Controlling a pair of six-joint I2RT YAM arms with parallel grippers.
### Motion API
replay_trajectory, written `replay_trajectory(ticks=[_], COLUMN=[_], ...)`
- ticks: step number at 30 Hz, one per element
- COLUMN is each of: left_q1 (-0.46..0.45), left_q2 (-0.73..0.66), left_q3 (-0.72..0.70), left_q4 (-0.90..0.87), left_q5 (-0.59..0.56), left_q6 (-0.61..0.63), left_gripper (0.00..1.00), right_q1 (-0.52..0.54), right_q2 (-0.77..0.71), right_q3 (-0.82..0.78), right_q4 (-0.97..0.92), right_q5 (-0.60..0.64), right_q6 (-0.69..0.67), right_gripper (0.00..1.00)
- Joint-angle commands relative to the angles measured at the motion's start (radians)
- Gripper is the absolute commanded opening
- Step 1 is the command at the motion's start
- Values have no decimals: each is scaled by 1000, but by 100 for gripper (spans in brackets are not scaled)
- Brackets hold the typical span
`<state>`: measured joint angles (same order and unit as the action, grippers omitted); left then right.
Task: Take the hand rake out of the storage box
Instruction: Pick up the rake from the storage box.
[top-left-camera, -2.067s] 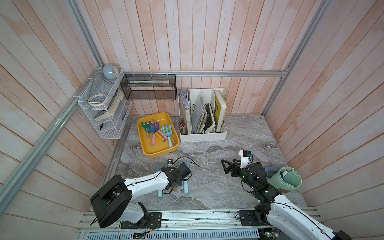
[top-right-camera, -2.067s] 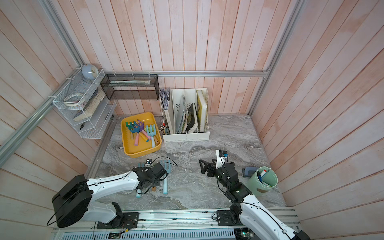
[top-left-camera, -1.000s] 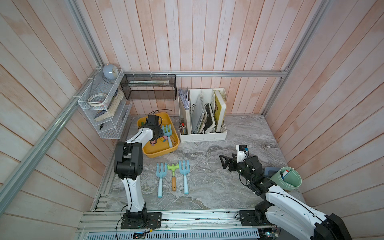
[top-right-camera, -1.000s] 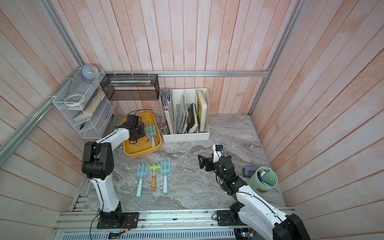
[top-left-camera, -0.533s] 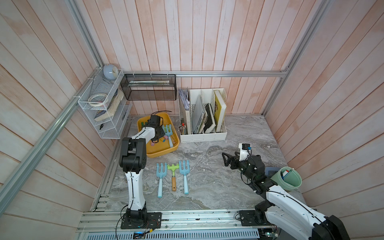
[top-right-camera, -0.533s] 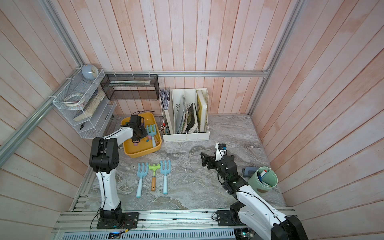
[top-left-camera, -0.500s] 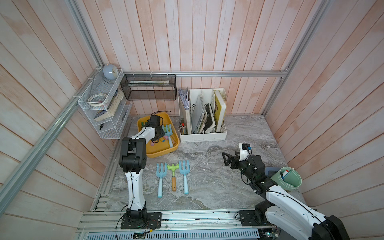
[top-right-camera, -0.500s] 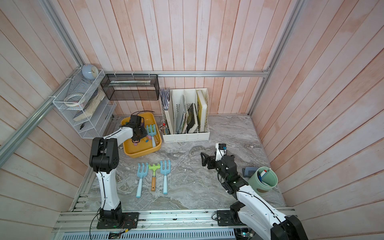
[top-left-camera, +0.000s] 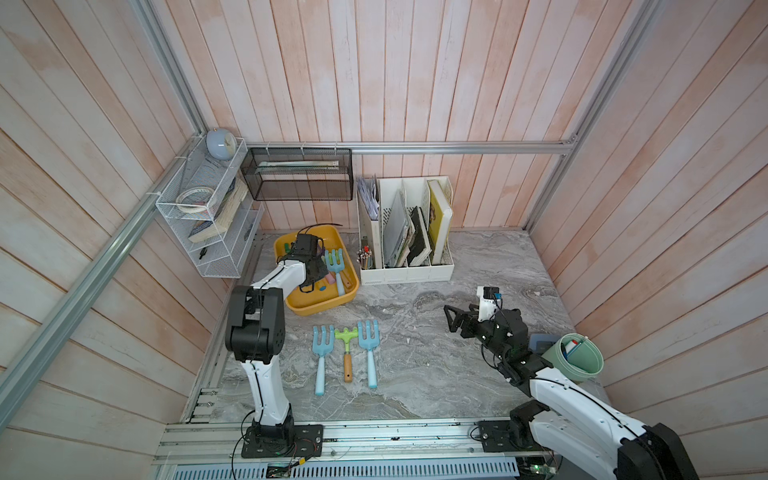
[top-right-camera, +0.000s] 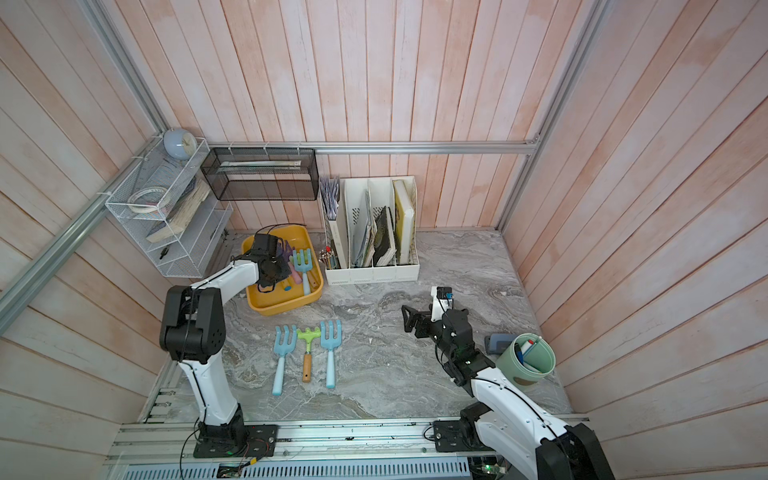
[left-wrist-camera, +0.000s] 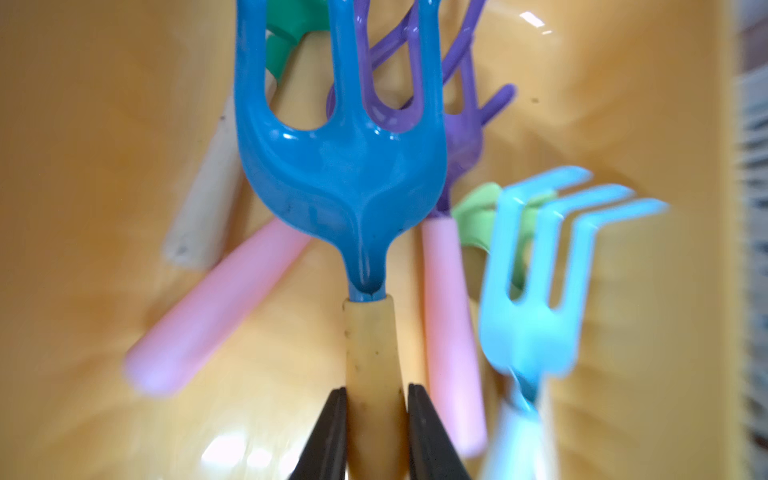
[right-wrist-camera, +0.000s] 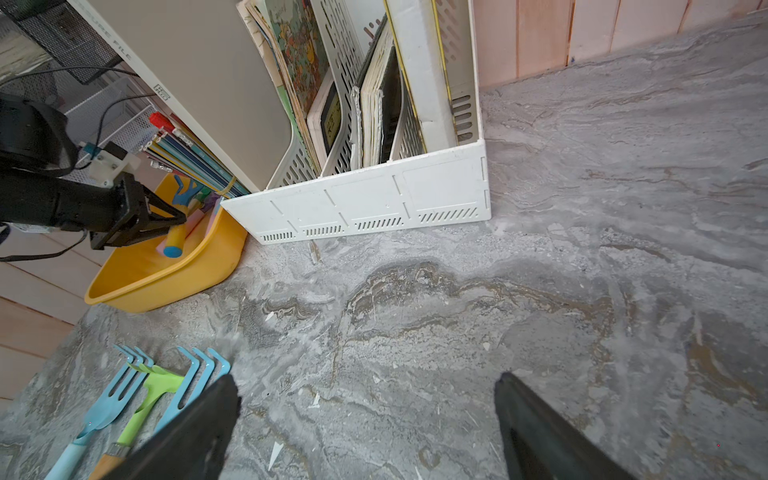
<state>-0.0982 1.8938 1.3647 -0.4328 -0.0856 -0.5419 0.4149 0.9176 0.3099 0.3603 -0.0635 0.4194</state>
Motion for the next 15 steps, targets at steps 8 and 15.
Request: replay_trajectory(ticks=[8,15], left_q1=[-245,-721], left_q2=[-503,-726], left_q3=[-265,-435], left_q4=[6,-94], left_q5=[-136,-360], left_q6=[-44,-296], left_gripper=[9,9], right_q1=[-8,-7], right_q2=[-32,-77], right_q3=[19,54], right_q4=[-58,-158], right_q5=[-19,20], right_q6=[55,86], right_gripper=[98,98])
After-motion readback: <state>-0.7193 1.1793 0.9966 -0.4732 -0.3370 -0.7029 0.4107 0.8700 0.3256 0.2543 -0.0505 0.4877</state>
